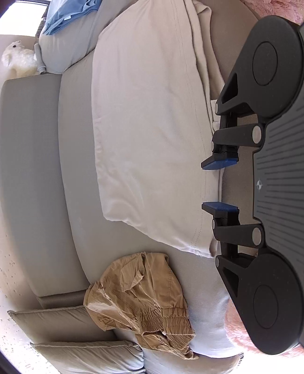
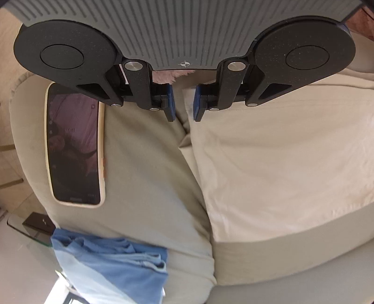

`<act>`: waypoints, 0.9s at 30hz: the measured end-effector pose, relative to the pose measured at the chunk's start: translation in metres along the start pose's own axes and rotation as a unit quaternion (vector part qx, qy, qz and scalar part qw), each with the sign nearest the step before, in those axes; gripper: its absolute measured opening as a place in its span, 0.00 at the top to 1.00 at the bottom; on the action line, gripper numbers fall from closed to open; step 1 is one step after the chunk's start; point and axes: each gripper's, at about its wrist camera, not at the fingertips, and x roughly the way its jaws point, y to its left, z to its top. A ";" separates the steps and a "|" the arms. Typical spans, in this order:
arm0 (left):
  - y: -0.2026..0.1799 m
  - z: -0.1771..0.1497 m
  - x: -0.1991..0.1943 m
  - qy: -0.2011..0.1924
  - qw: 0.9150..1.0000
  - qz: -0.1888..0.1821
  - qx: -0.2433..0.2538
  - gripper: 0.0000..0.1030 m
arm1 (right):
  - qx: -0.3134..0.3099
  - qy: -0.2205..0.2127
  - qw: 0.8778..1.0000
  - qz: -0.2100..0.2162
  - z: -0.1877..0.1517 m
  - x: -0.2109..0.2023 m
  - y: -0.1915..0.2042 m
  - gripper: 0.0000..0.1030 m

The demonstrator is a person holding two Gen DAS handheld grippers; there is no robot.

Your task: Fold clothes

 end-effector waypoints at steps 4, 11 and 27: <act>0.005 0.002 -0.007 -0.014 1.000 0.001 -0.015 0.69 | 0.012 -0.053 0.997 0.057 -0.012 -0.019 0.004 0.81; -0.029 0.010 -0.012 -0.063 0.997 -0.018 0.037 0.65 | -0.031 -0.082 0.986 0.145 -0.019 -0.028 0.036 0.82; -0.044 0.002 0.011 -0.009 0.999 -0.040 0.035 0.59 | -0.084 -0.030 0.986 0.137 -0.037 -0.006 0.074 0.81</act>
